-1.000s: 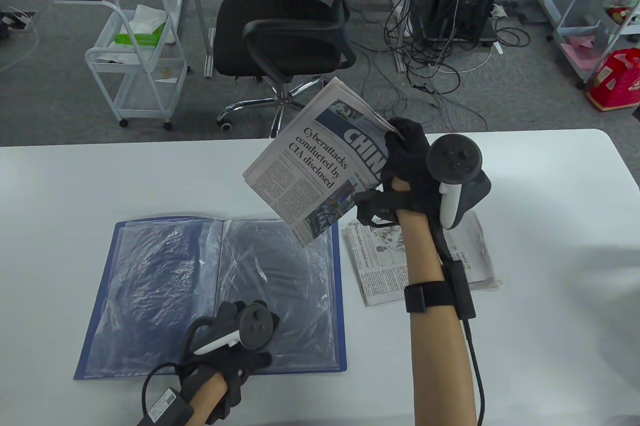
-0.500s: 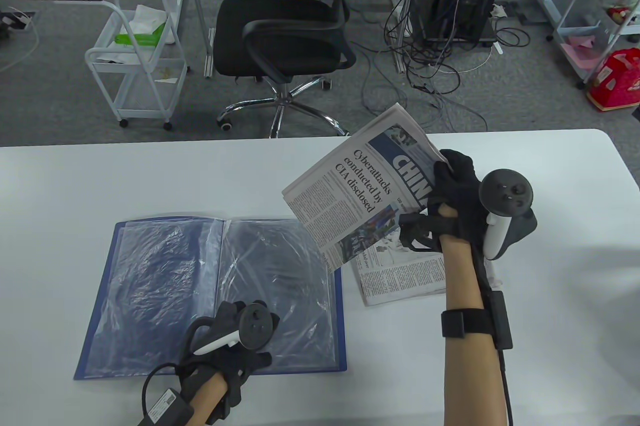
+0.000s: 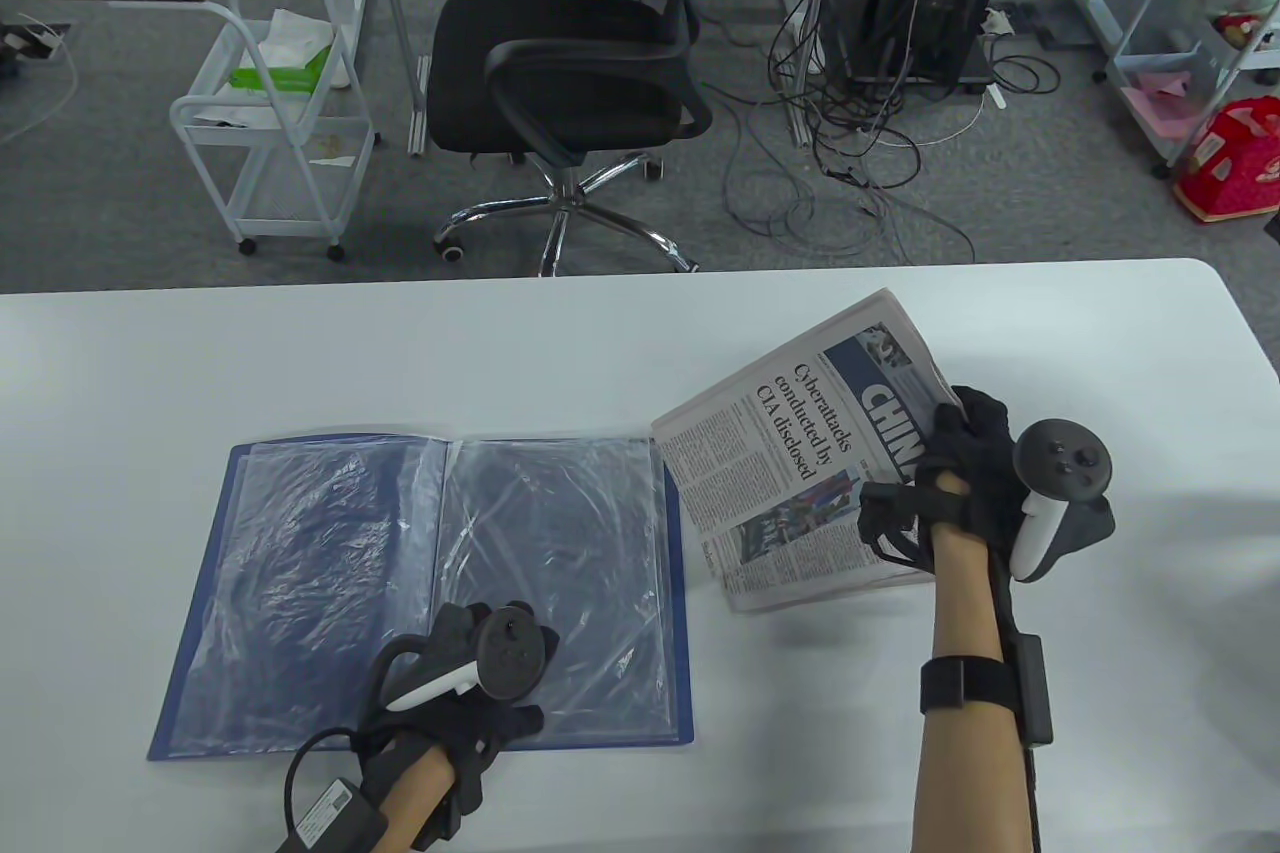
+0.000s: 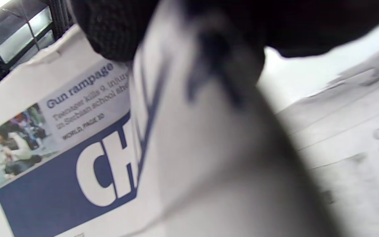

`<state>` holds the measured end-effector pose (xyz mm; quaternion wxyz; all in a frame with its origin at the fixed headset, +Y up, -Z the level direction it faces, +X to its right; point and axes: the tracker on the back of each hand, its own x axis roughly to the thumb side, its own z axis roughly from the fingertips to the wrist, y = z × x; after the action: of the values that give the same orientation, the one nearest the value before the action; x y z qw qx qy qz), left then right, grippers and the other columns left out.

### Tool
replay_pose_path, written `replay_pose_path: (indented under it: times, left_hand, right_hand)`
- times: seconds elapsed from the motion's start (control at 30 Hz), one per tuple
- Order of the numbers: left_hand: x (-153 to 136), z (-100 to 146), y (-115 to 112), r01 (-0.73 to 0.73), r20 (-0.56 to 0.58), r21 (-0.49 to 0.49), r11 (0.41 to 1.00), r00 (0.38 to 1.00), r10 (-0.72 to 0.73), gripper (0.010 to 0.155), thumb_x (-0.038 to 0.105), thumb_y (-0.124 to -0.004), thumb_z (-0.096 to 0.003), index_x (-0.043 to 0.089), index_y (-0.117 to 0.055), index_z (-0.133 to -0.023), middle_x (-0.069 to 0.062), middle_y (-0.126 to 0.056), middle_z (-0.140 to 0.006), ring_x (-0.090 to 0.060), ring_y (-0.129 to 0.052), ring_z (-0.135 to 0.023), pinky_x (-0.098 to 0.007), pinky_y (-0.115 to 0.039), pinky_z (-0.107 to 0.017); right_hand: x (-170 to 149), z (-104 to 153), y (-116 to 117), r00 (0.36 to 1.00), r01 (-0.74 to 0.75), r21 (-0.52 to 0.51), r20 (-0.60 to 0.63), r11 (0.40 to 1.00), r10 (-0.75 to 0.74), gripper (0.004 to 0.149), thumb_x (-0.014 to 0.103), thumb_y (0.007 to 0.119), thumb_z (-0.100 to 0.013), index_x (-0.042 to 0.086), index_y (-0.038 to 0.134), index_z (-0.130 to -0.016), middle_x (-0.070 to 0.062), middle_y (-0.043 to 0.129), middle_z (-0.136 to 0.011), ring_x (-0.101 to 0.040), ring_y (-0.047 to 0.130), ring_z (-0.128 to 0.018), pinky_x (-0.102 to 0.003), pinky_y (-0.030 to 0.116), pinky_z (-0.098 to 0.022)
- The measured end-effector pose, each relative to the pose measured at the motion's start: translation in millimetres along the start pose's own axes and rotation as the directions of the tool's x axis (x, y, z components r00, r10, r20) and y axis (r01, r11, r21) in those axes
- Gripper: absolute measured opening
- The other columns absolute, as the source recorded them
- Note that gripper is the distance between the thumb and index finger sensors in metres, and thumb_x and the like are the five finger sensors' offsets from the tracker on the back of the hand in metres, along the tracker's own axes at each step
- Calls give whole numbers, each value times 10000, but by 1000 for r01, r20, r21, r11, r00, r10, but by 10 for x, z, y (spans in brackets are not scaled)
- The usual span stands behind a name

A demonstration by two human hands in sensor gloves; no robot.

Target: Pull newspapers from file folder

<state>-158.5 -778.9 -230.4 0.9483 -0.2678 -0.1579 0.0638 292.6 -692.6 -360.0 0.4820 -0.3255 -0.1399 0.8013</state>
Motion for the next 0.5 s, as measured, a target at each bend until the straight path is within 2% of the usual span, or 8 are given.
replay_pose_path:
  times: [0.3,0.5]
  left_hand:
    - [0,0,0,0,0,0,1000,1000,0,709,436,-775,-464,295,-445,-1076,-56,-270,-1149,-499,-317,-1016,-624,-441,-686]
    - [0,0,0,0,0,0,1000,1000,0,709,436,-774,-464,295,-446,-1076,-56,-268,-1150,-499,-314,-1017,-624,-439,-687]
  right_hand:
    - [-427,-119,34,992,-113,-40,-60,993,110,381,314,776,-380,311,820,-758,-32,993,-641,-127,1050,-193,-389,928,-180]
    - [-576,-157,75,973,-229,-66,-46,971,227,382,323,789,-381,311,823,-761,-32,998,-647,-138,1070,-220,-401,929,-202]
